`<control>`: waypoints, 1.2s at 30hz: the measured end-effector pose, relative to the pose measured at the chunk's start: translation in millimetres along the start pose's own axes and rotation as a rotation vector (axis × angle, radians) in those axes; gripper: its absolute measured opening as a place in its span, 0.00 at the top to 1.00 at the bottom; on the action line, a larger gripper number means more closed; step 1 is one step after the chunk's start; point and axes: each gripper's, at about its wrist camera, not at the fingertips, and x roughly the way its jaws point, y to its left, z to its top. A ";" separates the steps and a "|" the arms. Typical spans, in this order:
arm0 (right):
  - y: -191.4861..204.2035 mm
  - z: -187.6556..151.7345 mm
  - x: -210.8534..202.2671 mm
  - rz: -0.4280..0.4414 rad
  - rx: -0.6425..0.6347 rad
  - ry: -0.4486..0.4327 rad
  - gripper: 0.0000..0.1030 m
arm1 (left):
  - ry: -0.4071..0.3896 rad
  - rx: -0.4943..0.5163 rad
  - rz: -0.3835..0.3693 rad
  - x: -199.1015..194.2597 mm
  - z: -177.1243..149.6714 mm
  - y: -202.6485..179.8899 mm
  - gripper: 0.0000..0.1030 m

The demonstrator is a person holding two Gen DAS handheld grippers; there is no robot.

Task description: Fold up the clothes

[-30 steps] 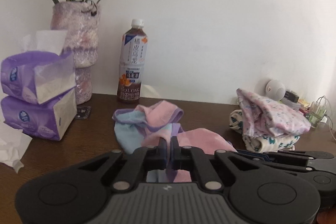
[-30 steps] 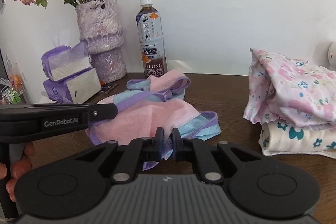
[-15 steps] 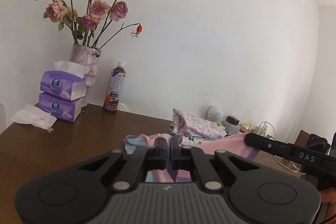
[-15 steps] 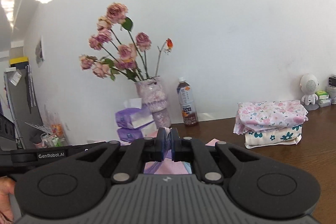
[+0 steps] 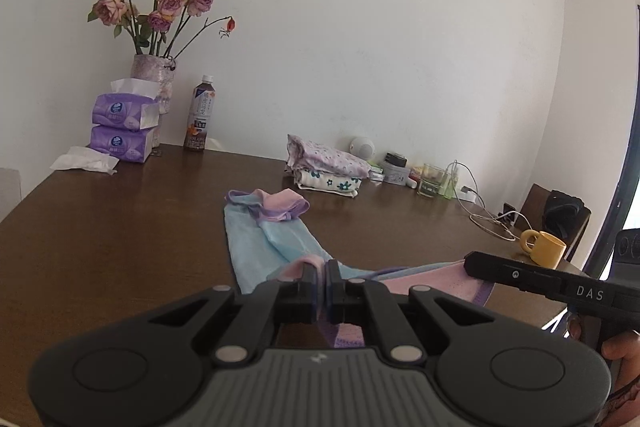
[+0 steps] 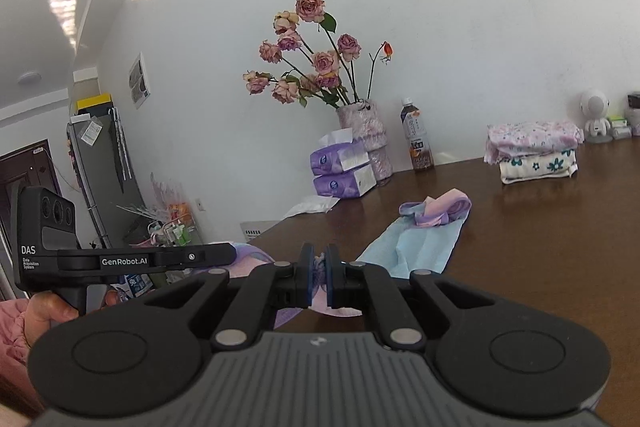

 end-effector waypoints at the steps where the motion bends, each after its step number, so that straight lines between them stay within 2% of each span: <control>1: 5.6 -4.5 -8.6 -0.003 -0.003 -0.001 0.95 | 0.009 0.000 0.006 -3.3 -3.2 -1.2 0.96; 6: 16.4 -24.0 -27.8 -0.068 0.016 0.055 0.95 | 0.094 -0.042 0.022 7.8 -21.8 3.0 0.93; 11: -6.2 -52.6 -16.7 -0.143 0.097 0.160 0.95 | 0.157 -0.090 0.050 30.3 -35.7 17.4 0.93; 17: -22.2 -62.2 5.3 -0.179 0.127 0.201 0.92 | 0.188 -0.148 0.103 50.1 -27.5 39.2 0.90; 20: -28.4 -54.0 21.8 -0.232 0.094 0.236 0.81 | 0.193 -0.104 0.089 55.0 -10.8 38.4 0.66; 21: -30.8 -48.4 24.4 -0.252 0.075 0.234 0.70 | 0.193 -0.066 0.087 60.6 -3.6 33.5 0.54; 22: -33.2 -42.9 27.0 -0.273 0.057 0.231 0.61 | 0.194 -0.026 0.085 67.0 3.6 27.9 0.49; 24: -37.8 -24.1 37.5 -0.289 0.011 0.219 0.59 | 0.194 0.054 0.083 79.8 18.1 16.6 0.49; 28: -44.3 12.1 90.3 -0.286 -0.059 0.251 0.56 | 0.255 0.090 0.108 134.8 40.8 7.7 0.49; 32: -60.9 34.1 155.8 -0.359 -0.124 0.281 0.56 | 0.288 0.095 0.159 183.5 57.7 19.3 0.50; 36: -83.0 40.1 207.5 -0.429 -0.231 0.326 0.56 | 0.348 0.148 0.197 232.7 71.7 37.7 0.50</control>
